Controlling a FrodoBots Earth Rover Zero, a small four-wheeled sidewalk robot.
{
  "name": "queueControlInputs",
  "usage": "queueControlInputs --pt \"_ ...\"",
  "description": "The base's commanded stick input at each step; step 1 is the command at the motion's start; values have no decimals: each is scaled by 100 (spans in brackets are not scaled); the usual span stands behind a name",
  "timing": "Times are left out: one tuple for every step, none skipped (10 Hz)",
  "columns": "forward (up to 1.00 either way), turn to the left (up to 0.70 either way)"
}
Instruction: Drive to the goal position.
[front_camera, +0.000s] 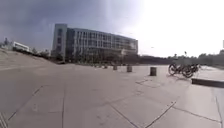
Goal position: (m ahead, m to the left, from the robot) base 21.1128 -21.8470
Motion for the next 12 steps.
queueControlInputs --pt "100 -26" --pt "100 -11" --pt "100 0" --pt "100 0" --pt "100 0" --pt "100 0" --pt "100 0" --pt "100 -3" --pt "100 -2" --pt "100 0" --pt "100 0" --pt "100 0"
